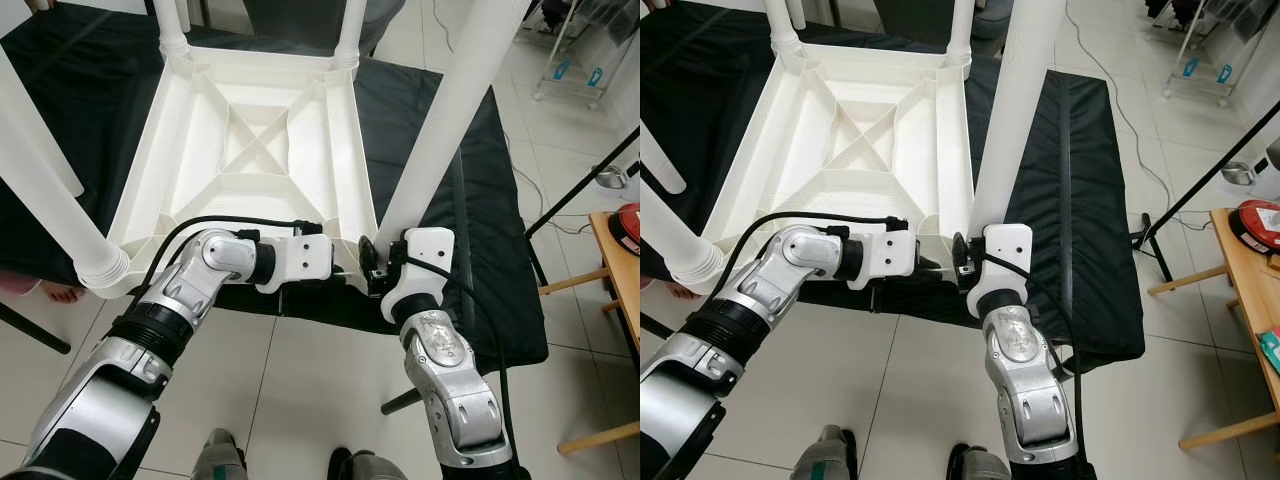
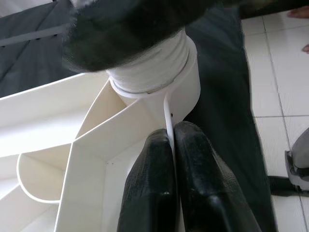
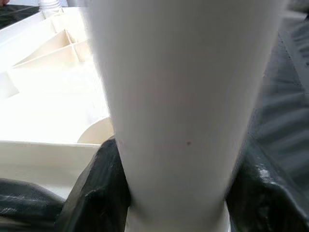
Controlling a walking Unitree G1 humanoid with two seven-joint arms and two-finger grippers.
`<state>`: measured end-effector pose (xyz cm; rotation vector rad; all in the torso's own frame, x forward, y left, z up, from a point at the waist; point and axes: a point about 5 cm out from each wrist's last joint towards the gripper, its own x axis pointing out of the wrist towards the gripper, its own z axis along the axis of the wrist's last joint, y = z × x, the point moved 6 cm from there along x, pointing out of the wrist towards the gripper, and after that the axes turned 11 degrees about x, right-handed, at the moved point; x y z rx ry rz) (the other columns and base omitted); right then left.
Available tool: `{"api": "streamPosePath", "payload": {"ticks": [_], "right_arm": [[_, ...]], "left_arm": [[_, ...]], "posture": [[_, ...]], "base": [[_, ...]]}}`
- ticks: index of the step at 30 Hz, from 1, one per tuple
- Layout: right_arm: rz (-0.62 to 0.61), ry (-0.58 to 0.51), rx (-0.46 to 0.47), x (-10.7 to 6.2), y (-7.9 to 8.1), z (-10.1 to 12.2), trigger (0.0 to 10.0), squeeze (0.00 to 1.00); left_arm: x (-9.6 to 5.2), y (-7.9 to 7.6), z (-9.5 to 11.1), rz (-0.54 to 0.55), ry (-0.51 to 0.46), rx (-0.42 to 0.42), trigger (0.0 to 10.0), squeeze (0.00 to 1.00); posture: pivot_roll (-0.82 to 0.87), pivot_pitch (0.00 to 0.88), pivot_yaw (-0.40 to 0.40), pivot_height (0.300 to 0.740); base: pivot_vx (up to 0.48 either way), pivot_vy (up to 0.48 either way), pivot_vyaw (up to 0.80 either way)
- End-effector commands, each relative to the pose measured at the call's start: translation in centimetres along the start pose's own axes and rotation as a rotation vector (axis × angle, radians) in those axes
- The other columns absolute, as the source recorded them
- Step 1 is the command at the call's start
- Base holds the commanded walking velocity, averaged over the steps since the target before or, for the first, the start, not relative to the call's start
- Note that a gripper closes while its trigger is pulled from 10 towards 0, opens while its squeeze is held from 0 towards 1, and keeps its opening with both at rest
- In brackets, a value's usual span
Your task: Building children table
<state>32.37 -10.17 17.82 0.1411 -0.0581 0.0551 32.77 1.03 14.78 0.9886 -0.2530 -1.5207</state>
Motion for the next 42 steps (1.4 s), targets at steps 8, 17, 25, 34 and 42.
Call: {"api": "streamPosePath", "payload": {"ticks": [8, 17, 25, 34, 42], "right_arm": [[0.207, -0.013, 0.001, 0.6, 0.4, 1.1, 10.0, 0.00], [0.852, 0.098, -0.163, -2.8, 4.0, 1.9, 10.0, 0.00], [1.059, 0.238, -0.238, -3.1, 2.9, 0.5, 10.0, 0.00], [1.001, 0.228, -0.162, -1.6, 2.9, 0.2, 0.0, 0.00], [0.487, 0.193, -0.155, 1.7, -0.2, -2.3, 0.0, 0.00]], "left_arm": [[0.4, -1.1, 4.4, -0.142, -0.188, 0.183, 0.0, 0.00], [0.5, -1.2, 4.5, -0.147, -0.194, 0.183, 0.0, 0.00], [0.4, -1.3, 4.5, -0.153, -0.198, 0.184, 0.0, 0.00], [0.3, -1.3, 4.6, -0.152, -0.200, 0.186, 0.0, 0.00], [0.5, -1.2, 4.9, -0.153, -0.213, 0.186, 0.0, 0.00]], "posture": [[0.14, 0.175, -0.064, 0.740], [0.13, 0.171, -0.061, 0.740], [0.14, 0.168, -0.057, 0.740], [0.14, 0.162, -0.056, 0.740], [0.14, 0.165, -0.058, 0.740]], "base": [[0.000, 0.000, 0.00], [0.000, 0.000, 0.00], [0.000, 0.000, 0.00], [0.000, 0.000, 0.00], [0.000, 0.000, 0.00]]}}
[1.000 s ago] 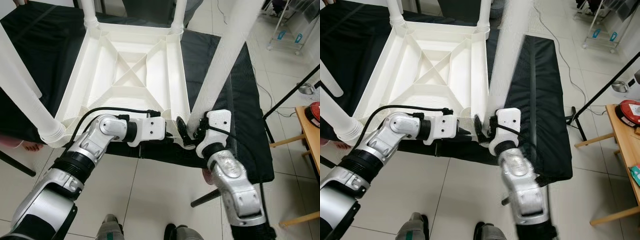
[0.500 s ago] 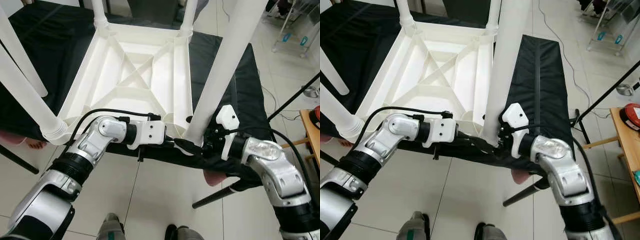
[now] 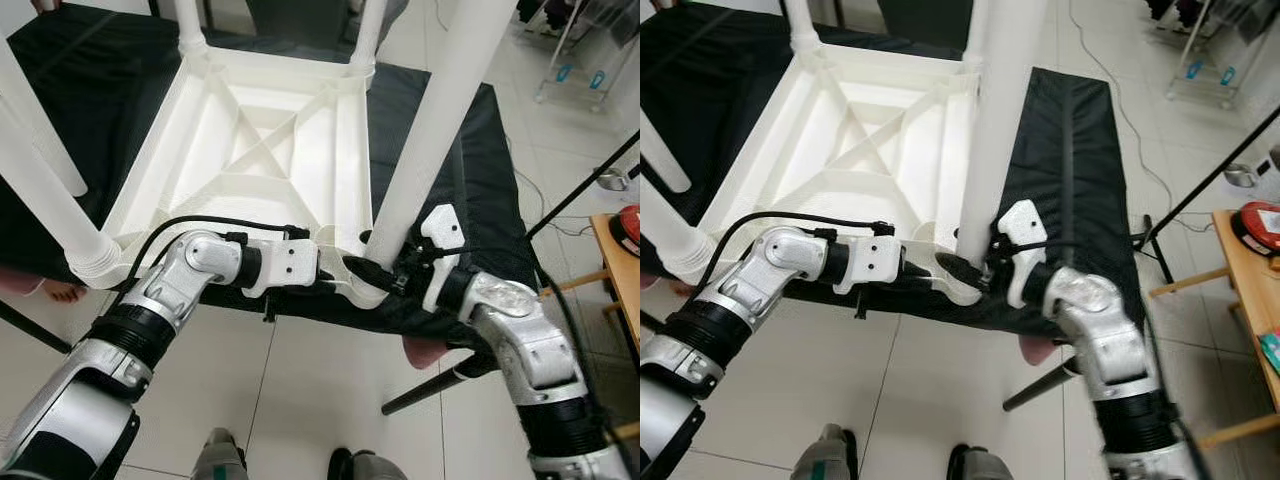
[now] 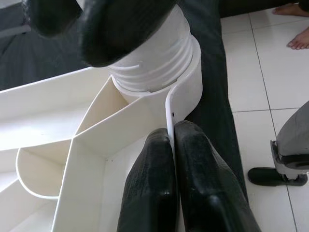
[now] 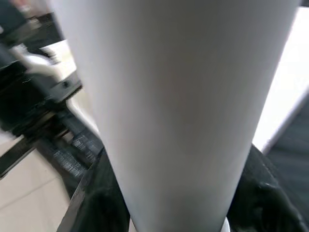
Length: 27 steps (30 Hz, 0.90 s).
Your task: Building children table
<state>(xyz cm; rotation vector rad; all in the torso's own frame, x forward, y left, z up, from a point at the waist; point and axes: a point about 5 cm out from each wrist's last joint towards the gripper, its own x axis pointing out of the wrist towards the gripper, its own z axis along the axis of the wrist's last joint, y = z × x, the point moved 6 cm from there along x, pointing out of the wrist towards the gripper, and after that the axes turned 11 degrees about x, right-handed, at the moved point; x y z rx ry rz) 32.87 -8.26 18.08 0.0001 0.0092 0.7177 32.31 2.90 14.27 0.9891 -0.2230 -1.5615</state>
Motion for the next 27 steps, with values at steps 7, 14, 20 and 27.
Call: {"api": "streamPosePath", "payload": {"ticks": [7, 14, 20, 27], "right_arm": [[-0.458, 0.078, 0.013, -1.6, -4.0, -2.8, 0.0, 0.00], [-0.949, 0.030, -0.016, -5.6, -6.2, -3.1, 0.0, 0.00], [-0.950, 0.024, 0.017, -4.7, -5.0, -3.6, 0.0, 0.00], [-0.774, -0.038, 0.063, -2.3, -3.6, -2.2, 10.0, 0.97]], "left_arm": [[2.1, -0.2, 5.7, -0.116, -0.214, 0.203, 0.0, 0.00], [2.4, -0.1, 5.9, -0.119, -0.227, 0.205, 0.0, 0.00], [2.4, 0.0, 6.0, -0.118, -0.229, 0.207, 0.0, 0.00], [2.3, 0.0, 5.8, -0.116, -0.222, 0.203, 0.0, 0.00]], "posture": [[0.13, 0.169, -0.056, 0.740], [0.13, 0.172, -0.053, 0.740], [0.13, 0.176, -0.049, 0.740], [0.13, 0.177, -0.052, 0.740]], "base": [[0.000, 0.000, 0.00], [0.000, 0.000, 0.00], [0.000, 0.000, 0.00], [0.000, 0.000, 0.00]]}}
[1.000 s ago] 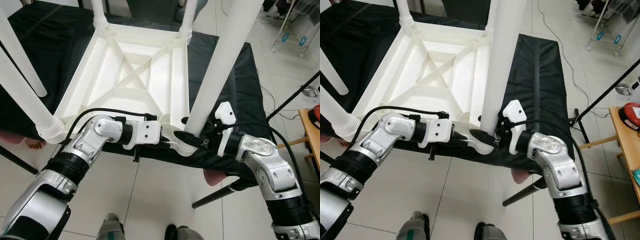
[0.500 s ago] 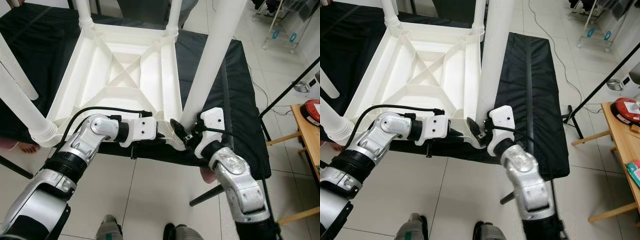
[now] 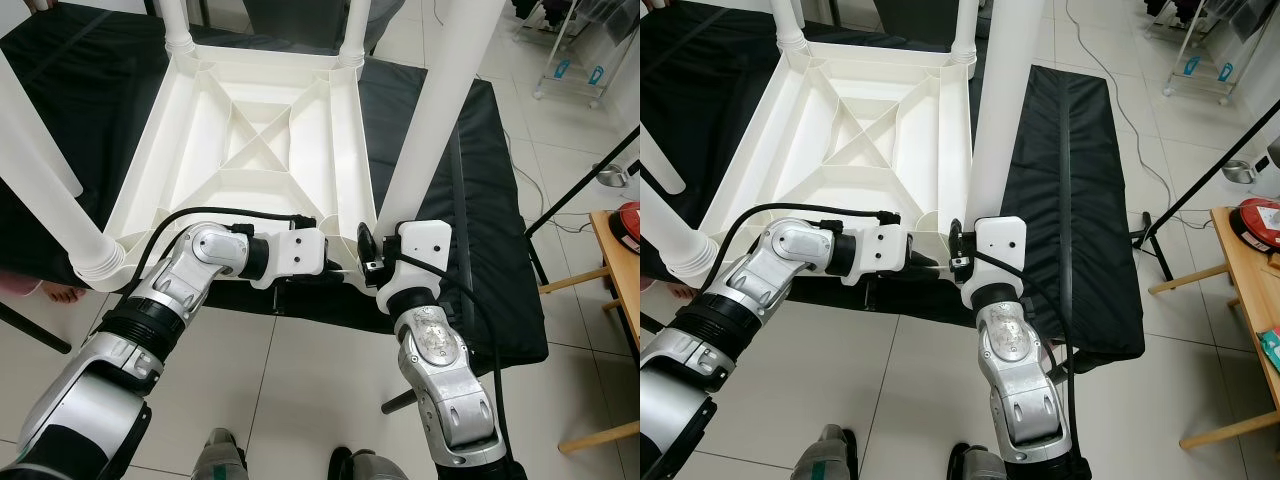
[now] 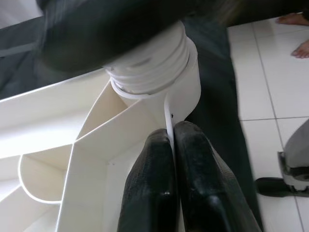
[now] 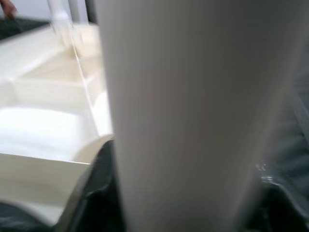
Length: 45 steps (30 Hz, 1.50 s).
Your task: Building children table
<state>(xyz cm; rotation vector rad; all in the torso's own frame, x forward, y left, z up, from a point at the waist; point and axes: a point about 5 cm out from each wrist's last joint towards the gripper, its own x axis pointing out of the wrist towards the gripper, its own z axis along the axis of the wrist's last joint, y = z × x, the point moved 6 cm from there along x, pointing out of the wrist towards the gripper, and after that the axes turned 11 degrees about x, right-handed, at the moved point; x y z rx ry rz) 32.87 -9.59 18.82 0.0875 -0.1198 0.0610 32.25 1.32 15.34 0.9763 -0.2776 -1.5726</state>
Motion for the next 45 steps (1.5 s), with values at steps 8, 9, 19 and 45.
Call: {"api": "streamPosePath", "payload": {"ticks": [8, 9, 19, 45], "right_arm": [[-0.113, 0.114, -0.043, 0.2, -3.4, -2.9, 10.0, 0.00], [-0.113, 0.114, -0.043, 0.2, -3.4, -2.9, 10.0, 0.00], [-0.113, 0.114, -0.043, 0.2, -3.4, -2.9, 10.0, 0.00], [-0.113, 0.114, -0.043, 0.2, -3.4, -2.9, 10.0, 0.00]], "left_arm": [[2.4, -0.9, 3.1, -0.092, -0.106, 0.165, 10.0, 1.00], [2.4, -0.9, 3.1, -0.092, -0.106, 0.165, 10.0, 1.00], [2.4, -0.9, 3.1, -0.092, -0.106, 0.165, 10.0, 1.00], [2.4, -0.9, 3.1, -0.092, -0.106, 0.165, 10.0, 1.00]], "posture": [[0.13, 0.185, -0.055, 0.740], [0.13, 0.185, -0.055, 0.740], [0.13, 0.185, -0.055, 0.740], [0.13, 0.185, -0.055, 0.740]], "base": [[0.000, 0.000, 0.00], [0.000, 0.000, 0.00], [0.000, 0.000, 0.00], [0.000, 0.000, 0.00]]}}
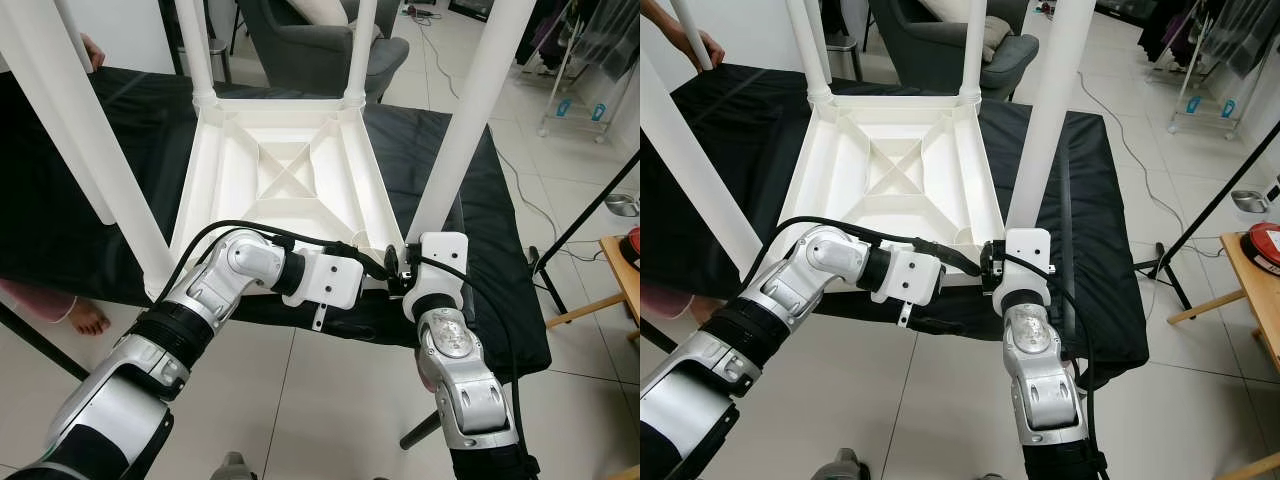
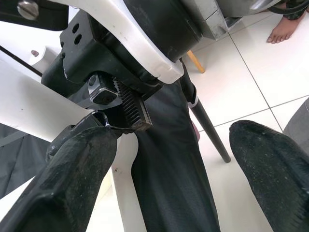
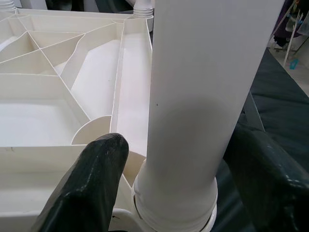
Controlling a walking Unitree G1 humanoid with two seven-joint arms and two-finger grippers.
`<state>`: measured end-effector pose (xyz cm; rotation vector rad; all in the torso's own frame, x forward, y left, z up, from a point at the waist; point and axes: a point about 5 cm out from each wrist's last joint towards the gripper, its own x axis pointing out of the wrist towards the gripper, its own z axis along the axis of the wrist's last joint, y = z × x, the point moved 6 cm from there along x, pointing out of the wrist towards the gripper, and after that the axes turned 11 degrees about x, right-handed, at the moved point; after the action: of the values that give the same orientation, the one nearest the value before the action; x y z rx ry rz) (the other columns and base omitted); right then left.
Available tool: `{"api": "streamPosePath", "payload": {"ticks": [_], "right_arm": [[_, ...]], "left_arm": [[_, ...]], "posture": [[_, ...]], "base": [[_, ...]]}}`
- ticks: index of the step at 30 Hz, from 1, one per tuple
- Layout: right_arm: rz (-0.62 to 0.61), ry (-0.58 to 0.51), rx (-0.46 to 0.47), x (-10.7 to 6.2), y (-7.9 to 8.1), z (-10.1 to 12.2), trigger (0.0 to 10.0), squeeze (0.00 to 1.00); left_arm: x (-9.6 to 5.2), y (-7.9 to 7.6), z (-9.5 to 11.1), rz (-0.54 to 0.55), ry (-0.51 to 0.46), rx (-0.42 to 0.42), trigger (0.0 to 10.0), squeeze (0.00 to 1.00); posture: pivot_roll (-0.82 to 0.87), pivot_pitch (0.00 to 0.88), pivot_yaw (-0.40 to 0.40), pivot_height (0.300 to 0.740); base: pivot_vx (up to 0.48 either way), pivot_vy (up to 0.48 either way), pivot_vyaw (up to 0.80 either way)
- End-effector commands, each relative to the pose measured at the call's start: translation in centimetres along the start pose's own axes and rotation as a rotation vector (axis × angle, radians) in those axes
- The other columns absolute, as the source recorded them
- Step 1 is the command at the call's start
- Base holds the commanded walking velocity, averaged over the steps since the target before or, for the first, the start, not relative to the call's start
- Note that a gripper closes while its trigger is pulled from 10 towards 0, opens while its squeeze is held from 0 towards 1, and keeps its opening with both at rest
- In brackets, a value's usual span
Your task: Building children table
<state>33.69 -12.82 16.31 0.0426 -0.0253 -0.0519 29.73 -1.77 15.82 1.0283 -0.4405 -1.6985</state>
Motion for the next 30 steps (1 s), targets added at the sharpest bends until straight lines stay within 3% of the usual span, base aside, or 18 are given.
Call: {"api": "streamPosePath", "payload": {"ticks": [1, 23, 24, 25, 26, 27, 28, 30], "right_arm": [[0.002, 0.024, 0.004, -0.1, 0.1, -0.6, 10.0, 0.00], [0.002, 0.024, 0.004, -0.1, 0.1, -0.6, 10.0, 0.00], [0.001, 0.024, 0.003, -0.1, 0.1, -0.6, 10.0, 0.00], [0.058, -0.020, 0.003, -0.5, 0.3, -0.2, 10.0, 0.00], [0.100, -0.053, 0.003, -0.9, 0.5, 0.2, 10.0, 0.00], [0.100, -0.053, 0.003, -0.9, 0.5, 0.2, 10.0, 0.00], [0.128, -0.075, 0.003, -1.2, 0.7, 0.4, 10.0, 0.00], [0.141, -0.087, 0.002, -1.3, 0.7, 0.6, 10.0, 0.00]], "left_arm": [[0.0, -0.2, 0.0, -0.013, 0.001, 0.016, 10.0, 1.00], [0.0, -0.2, 0.0, -0.013, 0.001, 0.016, 10.0, 1.00], [0.0, -0.2, 0.0, -0.015, 0.000, 0.010, 10.0, 1.00], [-1.5, 1.0, -1.2, 0.158, 0.065, -0.066, 10.0, 0.00], [-3.0, 1.8, -2.2, 0.287, 0.120, -0.122, 10.0, 0.00], [-3.0, 1.8, -2.2, 0.287, 0.120, -0.122, 10.0, 0.00], [-4.1, 2.2, -3.0, 0.373, 0.159, -0.159, 10.0, 0.00], [-4.7, 2.4, -3.4, 0.420, 0.181, -0.178, 10.0, 0.00]], "posture": [[0.13, 0.185, -0.055, 0.740], [0.13, 0.185, -0.055, 0.740], [0.13, 0.000, 0.000, 0.740], [0.14, 0.000, 0.000, 0.740], [0.14, 0.000, 0.000, 0.740], [0.14, 0.000, 0.000, 0.740], [0.14, 0.000, 0.000, 0.740], [0.14, 0.000, 0.000, 0.740]], "base": [[0.000, 0.000, 0.00], [0.000, 0.000, 0.00], [0.000, 0.000, 0.00], [0.000, 0.000, 0.00], [0.000, 0.000, 0.00], [0.000, 0.000, 0.00], [0.000, 0.000, 0.00], [0.000, 0.000, 0.00]]}}
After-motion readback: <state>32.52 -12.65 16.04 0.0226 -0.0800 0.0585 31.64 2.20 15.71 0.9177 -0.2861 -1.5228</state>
